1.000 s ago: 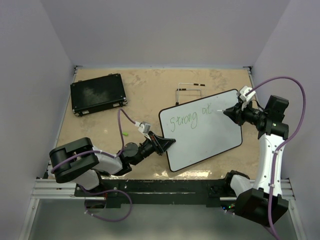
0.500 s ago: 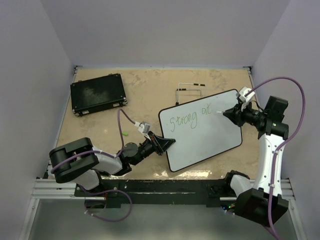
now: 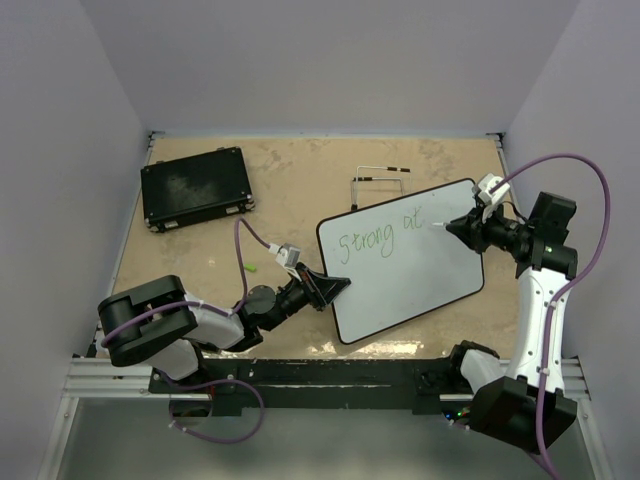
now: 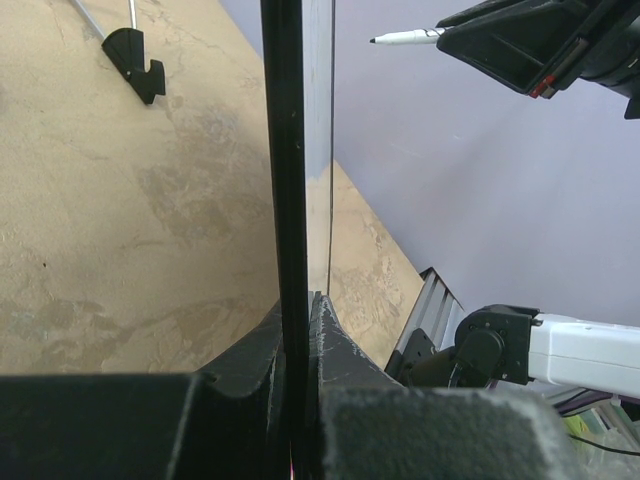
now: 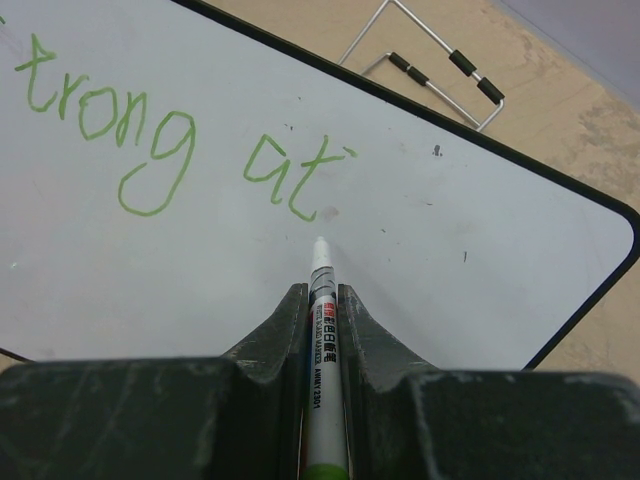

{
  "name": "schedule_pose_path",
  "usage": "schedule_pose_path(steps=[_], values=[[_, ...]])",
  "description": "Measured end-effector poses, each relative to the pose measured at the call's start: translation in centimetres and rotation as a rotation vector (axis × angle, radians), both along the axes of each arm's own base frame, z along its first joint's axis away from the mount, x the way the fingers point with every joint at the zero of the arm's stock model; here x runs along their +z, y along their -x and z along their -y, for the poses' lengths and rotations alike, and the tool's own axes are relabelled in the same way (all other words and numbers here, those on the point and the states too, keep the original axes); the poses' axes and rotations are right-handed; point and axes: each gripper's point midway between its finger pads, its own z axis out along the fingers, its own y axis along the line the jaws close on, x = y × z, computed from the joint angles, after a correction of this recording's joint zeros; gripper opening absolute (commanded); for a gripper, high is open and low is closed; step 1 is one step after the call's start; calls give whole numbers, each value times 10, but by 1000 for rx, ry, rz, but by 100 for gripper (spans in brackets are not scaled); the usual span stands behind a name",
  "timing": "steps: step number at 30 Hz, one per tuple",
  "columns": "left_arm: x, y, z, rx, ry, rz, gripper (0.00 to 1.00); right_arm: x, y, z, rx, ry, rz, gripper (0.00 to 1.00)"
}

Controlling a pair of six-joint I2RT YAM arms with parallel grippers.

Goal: Write a sentence on the whiteboard

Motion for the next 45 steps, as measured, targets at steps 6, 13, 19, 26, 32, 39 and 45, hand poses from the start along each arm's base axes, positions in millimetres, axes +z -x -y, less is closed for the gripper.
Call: schedule_pose_path(steps=[6, 13, 19, 26, 32, 39, 45], values=[[0, 0, 0, 0, 1, 0, 0, 1, -1, 0, -7, -8, 0, 0], [1, 0, -1, 0, 1, 1, 0, 3, -3, 1, -11, -11, 3, 0], [0, 0, -1, 0, 0, 0, 0, 2, -7, 2, -17, -20, 1, 0], [0, 0, -1, 1, 0, 0, 0, 5, -14, 4, -29, -34, 7, 0], [0, -1, -2, 3, 1, 0, 0, 6, -20, 6, -41, -43, 9, 0], [0, -1, -2, 2, 0, 0, 0, 5, -23, 7, -44, -48, 10, 0], [0, -1, -2, 1, 0, 0, 0, 5, -25, 8, -45, -48, 11, 0]])
